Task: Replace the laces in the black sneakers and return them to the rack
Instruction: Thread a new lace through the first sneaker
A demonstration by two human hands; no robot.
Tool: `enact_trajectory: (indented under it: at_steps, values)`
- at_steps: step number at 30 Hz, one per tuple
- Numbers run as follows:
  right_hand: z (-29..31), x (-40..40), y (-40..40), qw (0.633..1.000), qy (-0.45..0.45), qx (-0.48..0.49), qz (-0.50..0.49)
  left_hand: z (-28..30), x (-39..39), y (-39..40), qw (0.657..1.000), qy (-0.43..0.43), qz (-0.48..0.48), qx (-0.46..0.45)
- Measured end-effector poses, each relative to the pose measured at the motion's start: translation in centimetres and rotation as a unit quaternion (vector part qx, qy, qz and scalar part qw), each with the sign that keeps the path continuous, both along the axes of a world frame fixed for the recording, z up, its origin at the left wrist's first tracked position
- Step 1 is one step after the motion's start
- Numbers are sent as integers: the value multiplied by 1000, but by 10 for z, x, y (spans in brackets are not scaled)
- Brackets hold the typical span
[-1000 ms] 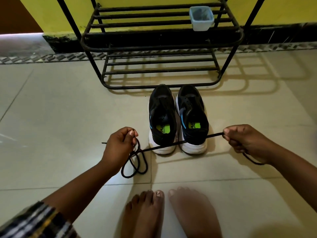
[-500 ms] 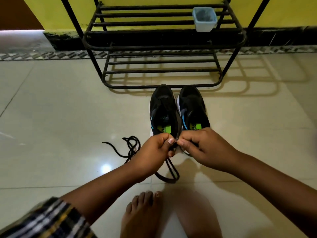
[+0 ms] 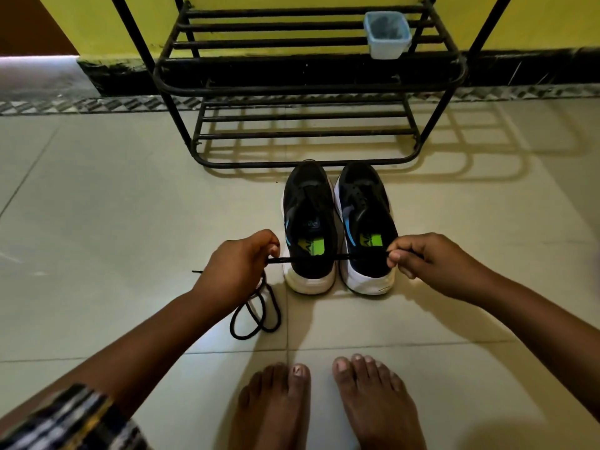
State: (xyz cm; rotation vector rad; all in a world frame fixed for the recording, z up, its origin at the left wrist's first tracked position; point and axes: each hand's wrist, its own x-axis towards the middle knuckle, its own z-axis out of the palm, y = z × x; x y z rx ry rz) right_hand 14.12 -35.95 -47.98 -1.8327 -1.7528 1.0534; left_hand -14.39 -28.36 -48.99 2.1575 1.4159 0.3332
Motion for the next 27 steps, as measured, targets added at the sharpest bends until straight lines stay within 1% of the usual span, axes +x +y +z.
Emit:
enact_trajectory:
  at_steps: [2, 4, 5, 7, 9, 10, 11, 12, 14, 16, 18, 20, 22, 24, 27]
  values:
    - [1, 0, 1, 999, -19, -28, 6, 0, 1, 1, 1000, 8, -7, -15]
    - [7, -3, 4, 998, 3, -67, 0, 3, 3, 3, 999, 17, -23, -19]
    - [14, -7, 8, 995, 50, -82, -18, 7, 4, 5, 999, 17, -27, -9]
    - [33, -18, 17, 974, 197, -77, -77, 15, 3, 13, 999, -8, -6, 47]
    - [51, -26, 31, 939, 321, -34, -116, 28, 0, 26, 990, -71, 75, 98]
    - [57, -28, 37, 927, 353, -12, -125, 36, -2, 33, 980, -102, 119, 122]
    - [60, -29, 42, 922, 364, 5, -132, 41, -5, 41, 970, -115, 151, 154]
    - [59, -28, 45, 923, 357, 18, -141, 45, -9, 48, 961, -106, 171, 190]
    - [50, -27, 46, 935, 315, 29, -162, 48, -14, 56, 952, -90, 186, 226]
    - [33, -24, 41, 953, 243, 35, -177, 44, -11, 53, 955, -110, 176, 212]
    - [16, -24, 34, 979, 122, 62, -148, 37, 1, 42, 968, -125, 129, 176]
    - [5, -25, 29, 993, -29, 78, -85, 26, 16, 27, 988, -87, 40, 123]
    - [1, -30, 27, 990, -135, 45, -16, 13, 31, 14, 997, -16, -40, 63]
    - [1, -35, 27, 977, -207, 5, 44, 5, 42, 6, 995, 45, -84, 16]
    - [5, -39, 24, 965, -251, -11, 74, 3, 49, 1, 991, 77, -105, -4]
